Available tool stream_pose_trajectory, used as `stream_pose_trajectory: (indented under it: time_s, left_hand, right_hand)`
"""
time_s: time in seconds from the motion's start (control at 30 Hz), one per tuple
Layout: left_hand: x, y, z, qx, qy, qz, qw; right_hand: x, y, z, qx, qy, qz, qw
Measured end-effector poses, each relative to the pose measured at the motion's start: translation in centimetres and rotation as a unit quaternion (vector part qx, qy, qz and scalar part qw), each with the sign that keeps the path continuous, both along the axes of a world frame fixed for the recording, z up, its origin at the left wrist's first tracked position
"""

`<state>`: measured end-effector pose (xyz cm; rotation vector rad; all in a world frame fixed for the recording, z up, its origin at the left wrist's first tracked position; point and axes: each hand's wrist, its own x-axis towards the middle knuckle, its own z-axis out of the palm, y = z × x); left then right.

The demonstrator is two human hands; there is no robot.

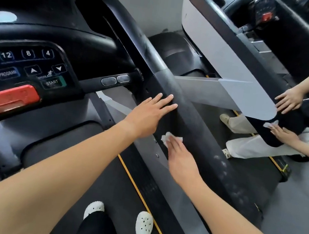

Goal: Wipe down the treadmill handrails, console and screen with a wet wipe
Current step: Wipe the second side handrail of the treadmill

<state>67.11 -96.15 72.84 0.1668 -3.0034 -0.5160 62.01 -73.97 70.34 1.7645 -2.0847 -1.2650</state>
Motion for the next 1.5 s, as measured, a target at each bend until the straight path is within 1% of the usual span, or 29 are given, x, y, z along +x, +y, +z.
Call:
stream_pose_trajectory:
  time_s: [0.07,0.1,0.23,0.33,0.4,0.47,0.53,0.57,0.63,0.7,0.77,0.83,0.9,0.97,1.03,1.1,1.17,1.23,1.3,1.33,1.43,1.5]
  left_hand:
    - [-0.1,-0.3,-0.3,0.000,0.010,-0.009,1.000]
    - [0.0,-0.4,-0.5,-0.001,0.011,-0.013,1.000]
    - [0.0,-0.4,-0.1,0.016,0.017,-0.014,1.000]
    - [0.0,0.0,-0.1,0.036,0.025,-0.007,0.999]
    - [0.0,0.2,-0.1,0.040,0.029,-0.001,0.999]
    - [0.1,0.3,-0.2,0.038,0.028,0.005,0.999]
    - [0.0,0.6,-0.1,0.037,0.026,0.012,0.999]
    - [0.0,0.7,0.0,0.035,0.026,0.017,0.999]
    - [-0.1,0.9,0.3,0.034,0.022,0.023,0.999]
    - [-0.4,1.1,0.6,0.034,0.020,0.028,0.999]
    - [-0.6,1.4,0.8,0.033,0.018,0.029,0.999]
    - [-0.7,1.6,1.0,0.035,0.011,0.035,0.999]
    - [-0.6,1.9,1.3,0.047,0.007,0.046,0.998]
    - [-0.6,2.2,1.6,0.048,0.009,0.054,0.997]
    - [-0.6,2.5,2.0,0.043,0.010,0.061,0.997]
    - [-0.8,2.9,2.6,0.044,0.005,0.069,0.997]
    - [-1.0,3.4,3.0,0.047,0.001,0.079,0.996]
    - [-1.0,3.7,3.1,0.054,-0.004,0.089,0.995]
    - [-1.0,4.0,2.9,0.059,-0.007,0.096,0.994]
    - [-1.0,4.1,2.8,0.062,-0.010,0.098,0.993]
    - [-1.2,4.3,2.7,0.067,-0.017,0.104,0.992]
    - [-1.5,4.3,2.7,0.059,-0.020,0.109,0.992]
  right_hand:
    - [0.2,0.0,-0.6,0.051,0.009,0.016,0.999]
    - [0.2,-0.2,-0.4,0.053,0.009,0.019,0.998]
    - [-1.1,-1.6,2.8,-0.048,0.008,-0.003,0.999]
    - [-1.4,-2.0,3.4,-0.077,0.012,-0.009,0.997]
    - [-0.9,-1.6,2.2,-0.065,0.013,-0.018,0.998]
    - [-0.4,-1.2,0.8,-0.028,0.008,-0.015,0.999]
    - [-0.3,-0.9,0.5,-0.001,0.009,-0.003,1.000]
    - [-0.5,-0.9,0.8,-0.001,0.009,0.002,1.000]
    - [-1.2,-1.2,2.4,-0.042,0.012,0.008,0.999]
    - [-2.2,-1.5,4.2,-0.115,0.020,-0.002,0.993]
    - [-2.9,-1.6,5.5,-0.164,-0.003,-0.024,0.986]
    - [-3.0,-1.3,5.5,-0.181,-0.035,-0.038,0.982]
    - [-2.7,-0.5,4.7,-0.162,-0.051,-0.032,0.985]
    - [-2.5,0.5,4.1,-0.124,-0.061,-0.019,0.990]
    - [-2.8,1.1,4.5,-0.131,-0.082,-0.020,0.988]
    - [-3.3,1.2,5.6,-0.178,-0.122,-0.036,0.976]
    - [-3.9,1.3,6.4,-0.243,-0.184,-0.068,0.950]
    - [-4.0,1.5,6.7,-0.314,-0.245,-0.121,0.909]
    - [-3.9,2.1,6.9,-0.376,-0.294,-0.183,0.859]
    - [-3.9,2.4,6.9,-0.392,-0.305,-0.199,0.845]
    - [-4.4,2.4,7.5,-0.388,-0.311,-0.210,0.842]
    - [-5.2,1.1,8.2,-0.386,-0.341,-0.261,0.817]
